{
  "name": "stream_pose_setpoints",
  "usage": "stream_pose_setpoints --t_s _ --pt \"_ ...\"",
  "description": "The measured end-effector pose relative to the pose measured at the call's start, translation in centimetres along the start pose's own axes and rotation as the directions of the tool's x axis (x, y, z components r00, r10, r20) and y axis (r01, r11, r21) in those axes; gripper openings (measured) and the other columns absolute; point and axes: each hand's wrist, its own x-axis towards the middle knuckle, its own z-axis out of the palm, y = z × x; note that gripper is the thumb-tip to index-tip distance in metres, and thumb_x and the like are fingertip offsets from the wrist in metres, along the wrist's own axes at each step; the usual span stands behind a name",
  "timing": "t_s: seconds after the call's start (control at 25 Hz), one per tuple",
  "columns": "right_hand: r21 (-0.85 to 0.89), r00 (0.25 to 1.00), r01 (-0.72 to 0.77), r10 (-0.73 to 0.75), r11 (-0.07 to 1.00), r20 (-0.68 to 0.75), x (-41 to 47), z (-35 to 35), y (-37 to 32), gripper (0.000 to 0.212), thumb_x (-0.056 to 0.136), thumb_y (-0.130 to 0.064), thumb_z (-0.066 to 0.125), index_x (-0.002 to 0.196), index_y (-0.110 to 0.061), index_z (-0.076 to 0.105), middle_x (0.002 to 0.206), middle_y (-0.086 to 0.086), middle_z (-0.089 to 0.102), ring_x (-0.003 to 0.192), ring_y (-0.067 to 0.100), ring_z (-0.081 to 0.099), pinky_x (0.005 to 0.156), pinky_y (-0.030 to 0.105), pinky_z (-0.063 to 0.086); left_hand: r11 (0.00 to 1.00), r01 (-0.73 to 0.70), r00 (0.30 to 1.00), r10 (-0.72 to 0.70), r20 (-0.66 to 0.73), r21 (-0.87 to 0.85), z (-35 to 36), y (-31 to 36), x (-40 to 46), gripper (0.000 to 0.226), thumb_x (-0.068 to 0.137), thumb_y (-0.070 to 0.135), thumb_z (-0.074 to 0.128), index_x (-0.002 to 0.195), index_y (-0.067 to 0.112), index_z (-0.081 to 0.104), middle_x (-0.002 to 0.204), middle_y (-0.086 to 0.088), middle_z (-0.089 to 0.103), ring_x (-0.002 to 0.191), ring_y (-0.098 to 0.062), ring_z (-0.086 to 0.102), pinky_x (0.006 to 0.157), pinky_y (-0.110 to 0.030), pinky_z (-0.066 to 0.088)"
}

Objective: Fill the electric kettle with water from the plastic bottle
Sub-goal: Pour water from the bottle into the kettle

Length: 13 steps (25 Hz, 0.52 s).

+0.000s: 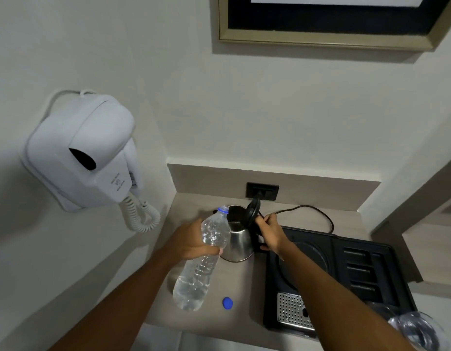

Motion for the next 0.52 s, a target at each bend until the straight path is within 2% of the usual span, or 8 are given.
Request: stream_pose_setpoints --t_s 0.08,0.2,0.32,0.4,0.48,0.52 --pt "-0.003 1.000 0.002 -0.002 1.000 0.001 0.0 -0.1 0.0 0.038 0.090 -0.050 0.053 0.103 -0.017 0.038 0.125 0.017 0.055 0.116 0.034 0.056 0.076 0.046 0.054 1.000 0.007 0.996 -0.010 0.093 0.026 -0.4 0.5 0.5 0.053 0.051 0.063 0.083 0.097 0.046 0.062 0.089 0.020 0.073 0.082 0.002 0.066 0.076 -0.027 0.054" --pt "-0.011 1.000 -0.001 0.001 1.000 0.006 0.1 -0.2 0.1 0.041 0.088 -0.053 0.053 0.103 -0.017 0.039 0.124 0.014 0.056 0.116 0.033 0.056 0.072 0.043 0.055 0.991 0.065 0.975 -0.088 0.202 0.115 -0.8 1.2 1.2 0.066 0.049 0.066 0.082 0.104 0.031 0.068 0.095 0.010 0.075 0.087 -0.011 0.070 0.084 -0.037 0.060" --pt "-0.009 1.000 -0.005 0.005 1.000 0.016 0.3 -0.2 0.3 0.045 0.086 -0.054 0.054 0.106 -0.016 0.040 0.125 0.013 0.055 0.115 0.031 0.056 0.072 0.044 0.055 0.970 0.101 0.945 -0.164 0.285 0.223 -1.2 1.7 1.6 0.064 0.049 0.068 0.080 0.092 0.021 0.073 0.084 0.003 0.076 0.076 -0.014 0.072 0.073 -0.034 0.063" --pt "-0.014 1.000 -0.005 0.006 1.000 0.008 0.4 -0.2 0.2 0.043 0.085 -0.055 0.054 0.102 -0.018 0.040 0.124 0.013 0.056 0.114 0.030 0.057 0.072 0.044 0.056 0.956 0.111 0.919 -0.202 0.337 0.272 -1.6 2.1 1.9 0.059 0.050 0.069 0.080 0.082 0.019 0.073 0.077 0.003 0.075 0.069 -0.013 0.072 0.063 -0.030 0.060" --pt "-0.021 1.000 -0.005 0.005 1.000 -0.002 0.4 -0.2 0.1 0.040 0.085 -0.055 0.054 0.098 -0.020 0.039 0.123 0.013 0.056 0.114 0.030 0.057 0.072 0.044 0.056 0.949 0.130 0.897 -0.235 0.373 0.286 -1.9 2.3 2.2 0.061 0.048 0.069 0.081 0.078 0.016 0.073 0.077 -0.001 0.075 0.066 -0.018 0.074 0.059 -0.033 0.063" --pt "-0.026 1.000 -0.004 0.004 1.000 -0.005 0.4 -0.1 0.1 0.040 0.085 -0.055 0.054 0.098 -0.020 0.039 0.123 0.013 0.056 0.114 0.031 0.057 0.073 0.045 0.057 0.947 0.143 0.887 -0.251 0.387 0.289 -2.1 2.4 2.3 0.062 0.046 0.069 0.082 0.076 0.015 0.072 0.076 -0.002 0.075 0.061 -0.019 0.074 0.052 -0.033 0.063"
